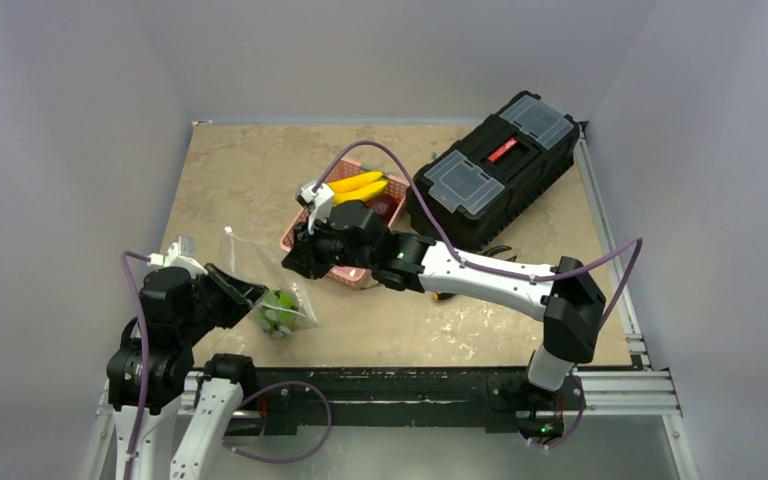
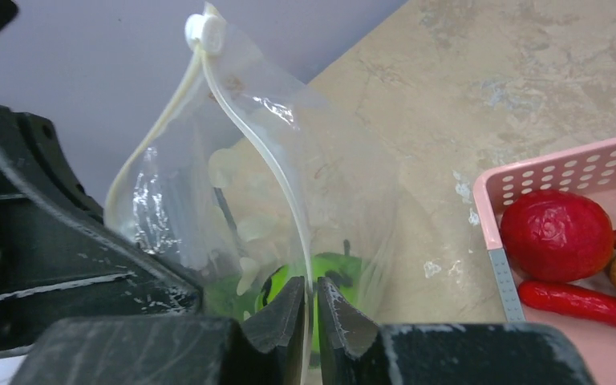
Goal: Place the food in the zip-top bag and seal the zipper
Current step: Adjust the zipper food storage bag at the center of the board.
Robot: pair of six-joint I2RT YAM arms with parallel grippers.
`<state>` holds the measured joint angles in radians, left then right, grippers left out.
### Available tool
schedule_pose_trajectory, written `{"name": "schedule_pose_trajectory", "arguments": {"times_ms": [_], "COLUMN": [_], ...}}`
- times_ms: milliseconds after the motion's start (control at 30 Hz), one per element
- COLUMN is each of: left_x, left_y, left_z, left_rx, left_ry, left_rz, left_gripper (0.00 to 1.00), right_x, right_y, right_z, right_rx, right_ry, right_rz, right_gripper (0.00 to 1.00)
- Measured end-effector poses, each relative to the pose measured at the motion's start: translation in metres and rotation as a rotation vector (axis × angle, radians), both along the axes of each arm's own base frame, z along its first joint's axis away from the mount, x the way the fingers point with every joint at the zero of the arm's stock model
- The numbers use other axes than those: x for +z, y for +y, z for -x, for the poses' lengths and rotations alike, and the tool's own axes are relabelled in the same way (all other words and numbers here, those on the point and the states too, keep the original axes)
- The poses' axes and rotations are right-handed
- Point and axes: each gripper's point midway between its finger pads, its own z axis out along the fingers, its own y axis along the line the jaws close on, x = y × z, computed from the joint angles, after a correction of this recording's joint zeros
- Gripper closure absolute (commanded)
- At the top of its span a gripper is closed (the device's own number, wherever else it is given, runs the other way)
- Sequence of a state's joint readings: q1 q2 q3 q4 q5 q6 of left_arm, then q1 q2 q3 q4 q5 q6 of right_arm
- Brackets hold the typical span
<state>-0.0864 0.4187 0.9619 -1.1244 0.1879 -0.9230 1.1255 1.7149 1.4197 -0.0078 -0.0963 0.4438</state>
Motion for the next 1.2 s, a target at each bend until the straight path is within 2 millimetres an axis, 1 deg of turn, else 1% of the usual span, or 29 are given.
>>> {"name": "schedule_pose_trajectory", "arguments": {"times_ms": [33, 200, 300, 367, 433, 467, 567, 633, 700, 800, 867, 900, 967, 1000, 1033, 1067, 1167, 1200], "left_x": [-0.001, -0.003, -0.006, -0.007, -0.006, -0.005, -0.004, -0.005, -0.008, -0.009, -0.009, -0.009, -0.009, -0.009, -0.009, -0.009, -0.009, -0.010], "left_y": [0.001, 0.003, 0.004, 0.006, 0.007, 0.008, 0.010, 0.010, 0.010, 0.010, 0.010, 0.010, 0.011, 0.011, 0.011, 0.011, 0.011, 0.012], "left_z": [0.000, 0.001, 0.002, 0.003, 0.004, 0.004, 0.007, 0.007, 0.007, 0.006, 0.006, 0.006, 0.006, 0.006, 0.005, 0.005, 0.005, 0.005], "left_rx": [0.003, 0.014, 0.019, 0.027, 0.035, 0.040, 0.049, 0.049, 0.049, 0.049, 0.049, 0.050, 0.052, 0.052, 0.052, 0.053, 0.054, 0.055], "left_ry": [0.002, 0.011, 0.023, 0.026, 0.020, 0.011, -0.007, -0.002, 0.007, 0.011, 0.012, 0.012, 0.012, 0.012, 0.012, 0.013, 0.016, 0.017], "left_rz": [-0.003, -0.014, -0.016, -0.019, -0.024, -0.026, -0.030, -0.030, -0.030, -0.031, -0.032, -0.032, -0.034, -0.034, -0.034, -0.034, -0.036, -0.037], "left_gripper": [1.00, 1.00, 1.00, 1.00, 1.00, 1.00, 1.00, 1.00, 1.00, 1.00, 1.00, 1.00, 1.00, 1.00, 1.00, 1.00, 1.00, 1.00], "right_x": [0.004, 0.018, 0.030, 0.046, 0.063, 0.067, 0.073, 0.070, 0.060, 0.029, 0.003, -0.010, -0.030, -0.035, -0.037, -0.036, -0.017, -0.009], "right_y": [-0.001, -0.001, -0.001, 0.000, 0.001, 0.000, -0.005, -0.008, -0.012, -0.023, -0.033, -0.039, -0.052, -0.058, -0.064, -0.069, -0.078, -0.081], "right_z": [0.000, 0.001, 0.000, 0.000, 0.001, 0.001, 0.003, 0.003, 0.006, 0.015, 0.026, 0.033, 0.050, 0.057, 0.066, 0.072, 0.088, 0.090], "right_rx": [0.000, 0.004, 0.005, 0.008, 0.011, 0.011, 0.008, 0.006, 0.007, 0.018, 0.039, 0.053, 0.089, 0.104, 0.124, 0.142, 0.196, 0.204], "right_ry": [-0.004, -0.020, -0.024, -0.030, -0.046, -0.049, -0.053, -0.053, -0.042, -0.006, 0.021, 0.028, 0.022, 0.015, 0.001, -0.020, -0.095, -0.120], "right_rz": [-0.007, -0.029, -0.032, -0.044, -0.077, -0.086, -0.087, -0.072, -0.048, 0.020, 0.074, 0.097, 0.136, 0.146, 0.152, 0.146, 0.069, 0.038], "right_gripper": [0.89, 1.00, 1.00, 1.00, 0.84, 0.76, 0.70, 0.65, 0.52, 0.36, 0.27, 0.24, 0.23, 0.22, 0.21, 0.21, 0.19, 0.18]}}
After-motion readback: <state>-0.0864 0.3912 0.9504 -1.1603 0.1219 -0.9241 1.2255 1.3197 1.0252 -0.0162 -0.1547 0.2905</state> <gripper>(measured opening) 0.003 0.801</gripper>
